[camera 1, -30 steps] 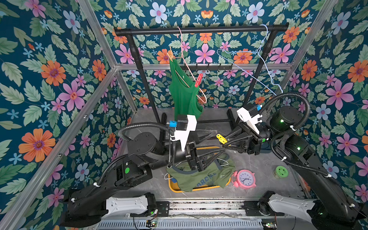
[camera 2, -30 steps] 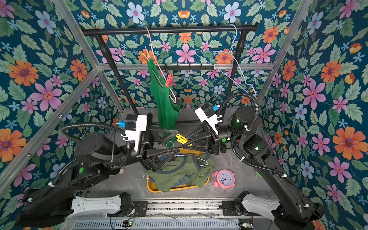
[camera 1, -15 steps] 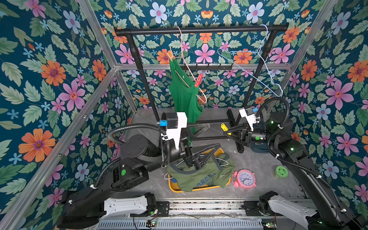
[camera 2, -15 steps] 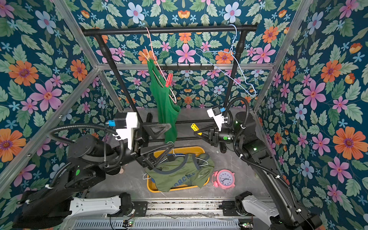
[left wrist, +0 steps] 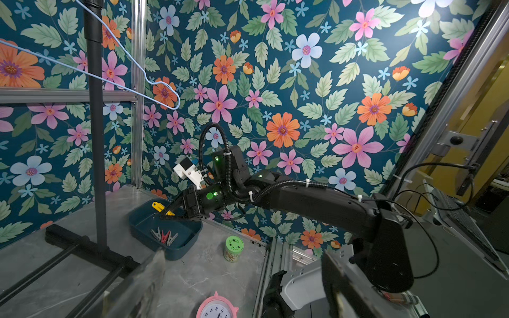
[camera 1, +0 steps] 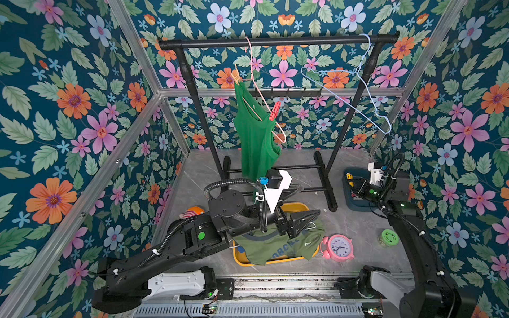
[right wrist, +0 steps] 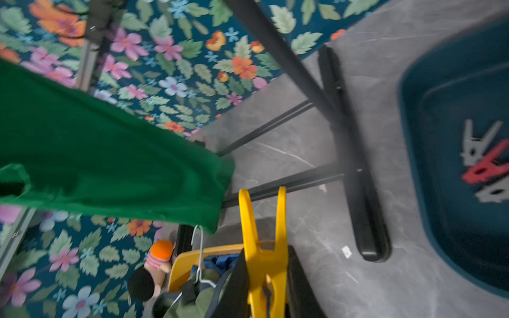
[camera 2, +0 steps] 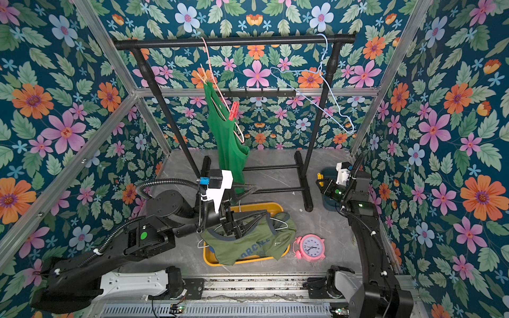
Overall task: Remove the clothespins securing tank tops to the hanger
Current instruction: Place the clothespin in the storage box.
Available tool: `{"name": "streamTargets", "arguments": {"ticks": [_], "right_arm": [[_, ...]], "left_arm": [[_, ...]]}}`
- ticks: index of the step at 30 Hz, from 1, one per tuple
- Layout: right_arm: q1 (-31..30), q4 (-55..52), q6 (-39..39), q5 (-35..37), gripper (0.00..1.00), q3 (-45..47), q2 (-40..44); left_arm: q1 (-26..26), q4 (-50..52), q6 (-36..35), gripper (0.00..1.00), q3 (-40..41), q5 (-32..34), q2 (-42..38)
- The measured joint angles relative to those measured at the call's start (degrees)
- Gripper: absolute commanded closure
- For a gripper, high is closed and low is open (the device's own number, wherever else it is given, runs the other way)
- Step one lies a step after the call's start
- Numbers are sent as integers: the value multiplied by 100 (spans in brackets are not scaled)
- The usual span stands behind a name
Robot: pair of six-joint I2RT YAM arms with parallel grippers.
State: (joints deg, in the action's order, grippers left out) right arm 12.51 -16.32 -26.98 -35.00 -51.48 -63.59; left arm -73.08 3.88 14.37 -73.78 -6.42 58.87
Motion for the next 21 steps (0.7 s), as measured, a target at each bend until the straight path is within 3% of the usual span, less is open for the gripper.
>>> {"name": "streamTargets", "arguments": {"ticks": [6,15,21], "right_arm": [[249,-26,-81,564,100,-632,-1593],[356,-525,125,1281,100,-1834,-3644],[350,-1051,251,1432,93,-2463,-4570]], "left_arm": [[0,-39,-90,9,153,-87,-188],[0,2,-83,9,699,411,-529],[0,7,-66,9,850,643,-634]]}}
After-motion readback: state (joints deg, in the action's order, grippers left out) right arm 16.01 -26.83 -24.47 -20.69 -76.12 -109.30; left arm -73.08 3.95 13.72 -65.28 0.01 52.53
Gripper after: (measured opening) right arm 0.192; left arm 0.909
